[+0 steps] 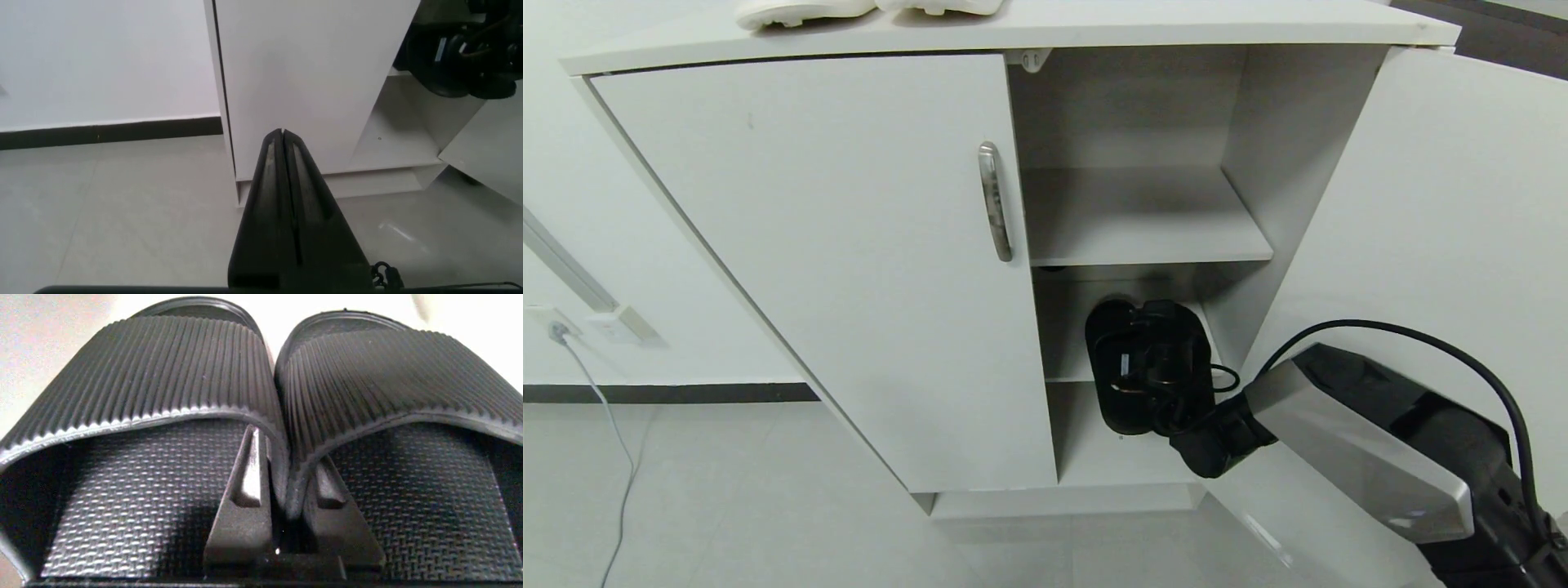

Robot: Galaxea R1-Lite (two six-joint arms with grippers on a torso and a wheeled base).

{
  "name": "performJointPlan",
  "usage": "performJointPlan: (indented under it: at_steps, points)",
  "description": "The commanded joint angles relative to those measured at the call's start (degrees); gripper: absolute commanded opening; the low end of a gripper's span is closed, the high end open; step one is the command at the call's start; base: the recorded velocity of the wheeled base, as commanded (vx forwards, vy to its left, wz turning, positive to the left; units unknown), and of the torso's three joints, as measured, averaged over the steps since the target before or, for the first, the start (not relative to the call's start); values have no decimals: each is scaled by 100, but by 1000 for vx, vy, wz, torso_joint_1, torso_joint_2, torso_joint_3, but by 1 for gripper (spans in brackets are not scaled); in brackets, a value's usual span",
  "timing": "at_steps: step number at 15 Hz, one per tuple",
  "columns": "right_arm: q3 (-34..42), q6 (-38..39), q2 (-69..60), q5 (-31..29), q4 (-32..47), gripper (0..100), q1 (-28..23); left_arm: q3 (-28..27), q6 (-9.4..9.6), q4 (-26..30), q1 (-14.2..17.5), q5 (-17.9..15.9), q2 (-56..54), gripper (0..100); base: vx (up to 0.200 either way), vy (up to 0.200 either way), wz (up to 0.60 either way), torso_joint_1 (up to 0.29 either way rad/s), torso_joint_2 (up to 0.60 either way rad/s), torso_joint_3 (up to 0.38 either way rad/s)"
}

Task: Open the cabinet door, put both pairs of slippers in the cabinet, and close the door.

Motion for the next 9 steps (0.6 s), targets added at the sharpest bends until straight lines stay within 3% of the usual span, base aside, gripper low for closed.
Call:
performJointPlan:
  at_steps: [1,7,9]
  points:
    - [-412,6,200,2,187,0,-97,0,8,-1,0,-1,-1,0,0,0,0,0,0,0]
    - [-1493,6,578,2,758,0,-158,0,8,-1,0,-10,-1,0,0,0,0,0,0,0]
    - [-2293,6,789,-16,1198,0,-202,0,8,-1,0,-1,-1,0,0,0,0,0,0,0]
